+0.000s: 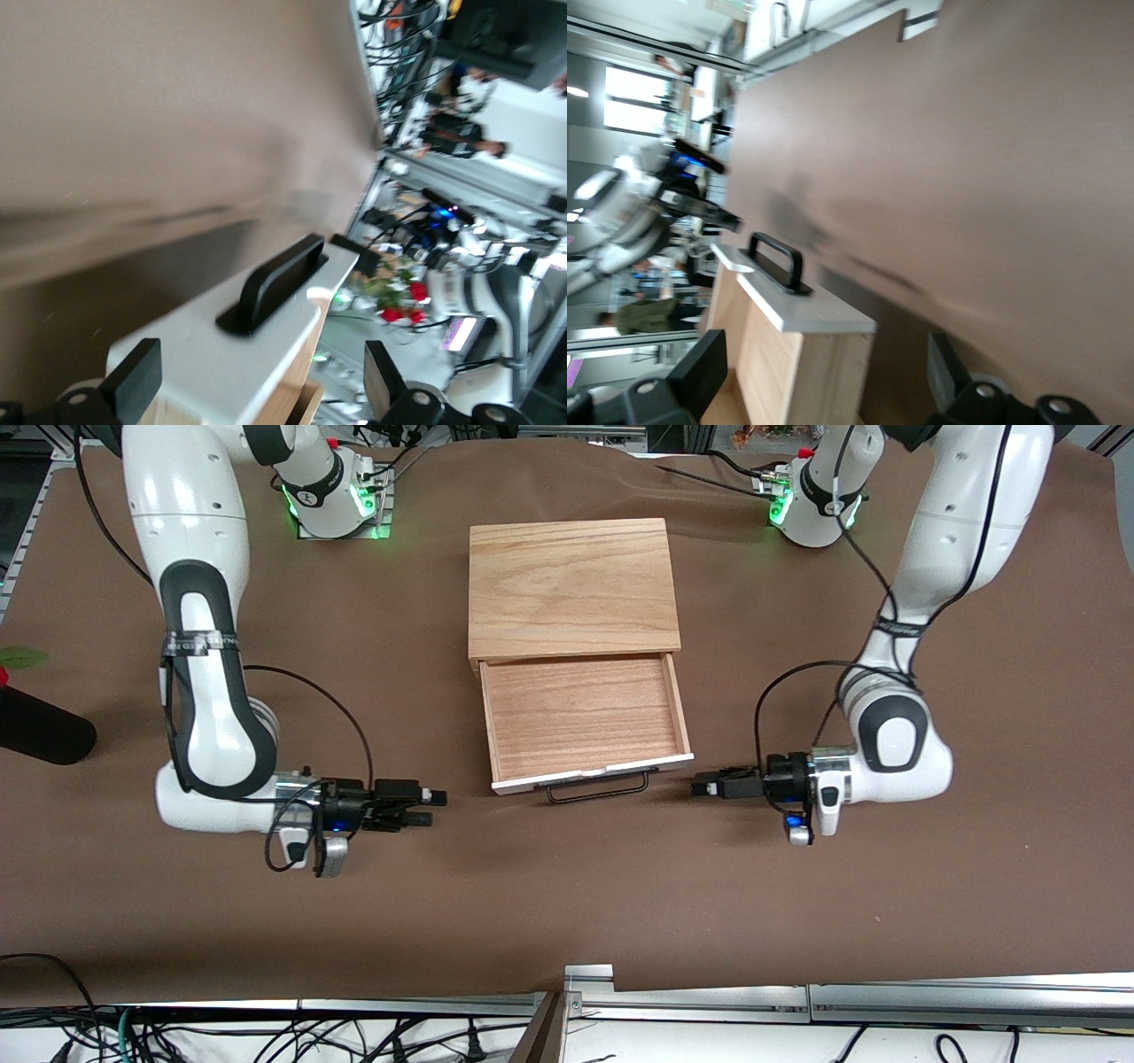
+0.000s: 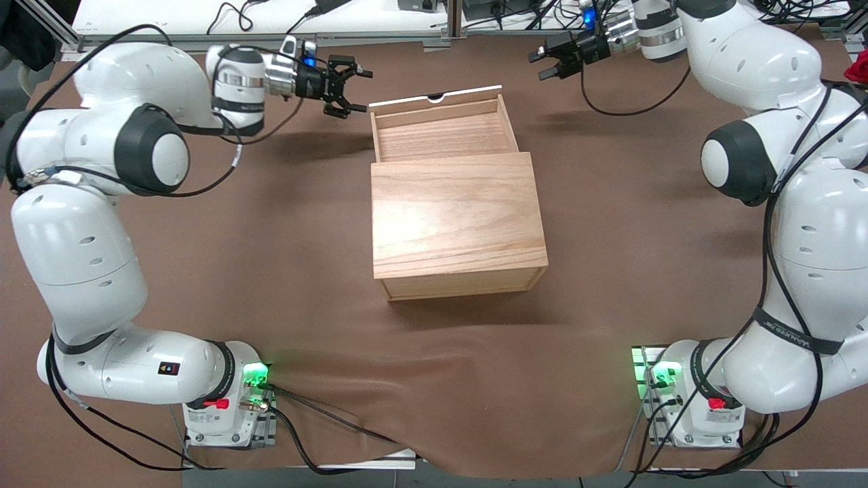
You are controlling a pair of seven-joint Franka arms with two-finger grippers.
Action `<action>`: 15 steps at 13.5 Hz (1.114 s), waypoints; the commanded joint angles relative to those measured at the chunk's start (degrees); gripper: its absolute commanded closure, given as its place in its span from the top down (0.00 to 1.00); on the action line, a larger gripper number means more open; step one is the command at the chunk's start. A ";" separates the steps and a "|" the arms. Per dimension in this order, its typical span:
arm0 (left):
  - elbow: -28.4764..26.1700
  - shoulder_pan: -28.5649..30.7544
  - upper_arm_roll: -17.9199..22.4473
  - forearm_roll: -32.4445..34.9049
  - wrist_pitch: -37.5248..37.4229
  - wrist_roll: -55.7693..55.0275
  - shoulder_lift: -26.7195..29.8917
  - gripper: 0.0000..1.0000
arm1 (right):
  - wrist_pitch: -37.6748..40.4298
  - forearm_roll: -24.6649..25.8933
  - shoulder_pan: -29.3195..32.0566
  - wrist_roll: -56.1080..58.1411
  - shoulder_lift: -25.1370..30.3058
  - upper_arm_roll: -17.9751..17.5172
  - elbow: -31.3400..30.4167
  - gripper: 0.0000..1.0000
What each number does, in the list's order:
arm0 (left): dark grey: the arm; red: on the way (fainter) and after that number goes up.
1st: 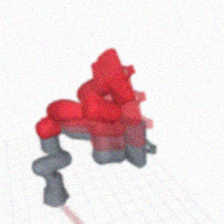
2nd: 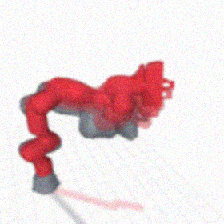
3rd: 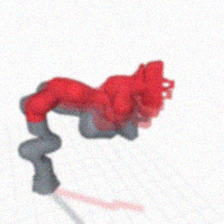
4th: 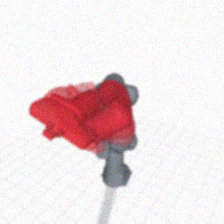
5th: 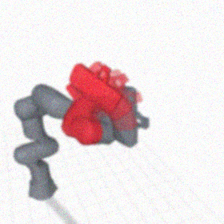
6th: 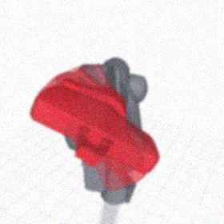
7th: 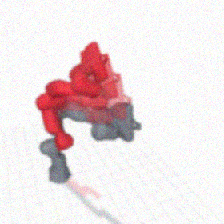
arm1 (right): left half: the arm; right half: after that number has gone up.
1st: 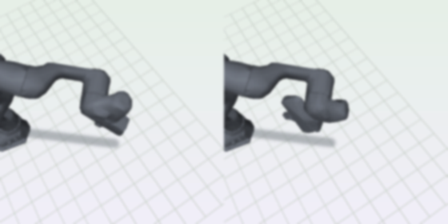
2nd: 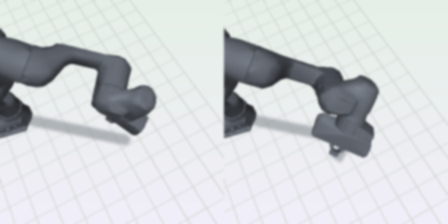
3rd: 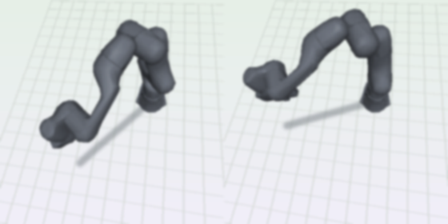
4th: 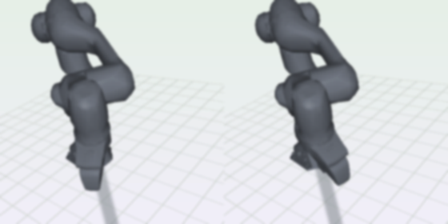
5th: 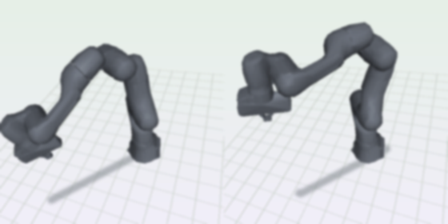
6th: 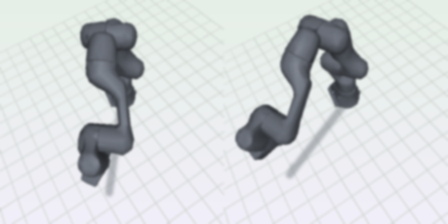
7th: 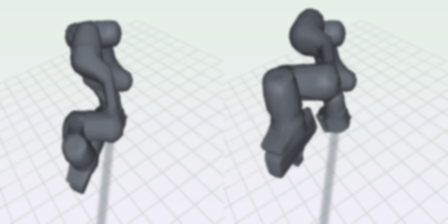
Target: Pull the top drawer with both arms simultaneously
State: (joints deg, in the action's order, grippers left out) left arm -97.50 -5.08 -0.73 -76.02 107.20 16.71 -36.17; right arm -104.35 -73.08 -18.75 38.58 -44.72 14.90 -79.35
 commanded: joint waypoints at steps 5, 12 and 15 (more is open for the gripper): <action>-8.12 3.40 -0.06 31.34 -2.52 -13.11 21.72 1.00 | -0.32 28.13 -0.49 -10.62 7.36 2.51 -0.63 1.00; -5.61 3.32 -0.06 72.90 -6.74 -12.40 34.84 1.00 | 4.93 51.87 -0.14 -23.20 13.51 3.20 3.15 1.00; -5.68 3.49 0.02 74.52 -6.74 -12.58 36.69 1.00 | 12.75 54.34 0.12 -26.80 17.29 5.58 3.24 1.00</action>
State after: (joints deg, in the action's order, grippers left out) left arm -103.29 -1.66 -0.67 -3.29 100.81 3.72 -0.17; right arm -95.52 -21.05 -18.80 14.41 -30.59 19.79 -75.58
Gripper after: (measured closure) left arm 0.000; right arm 0.000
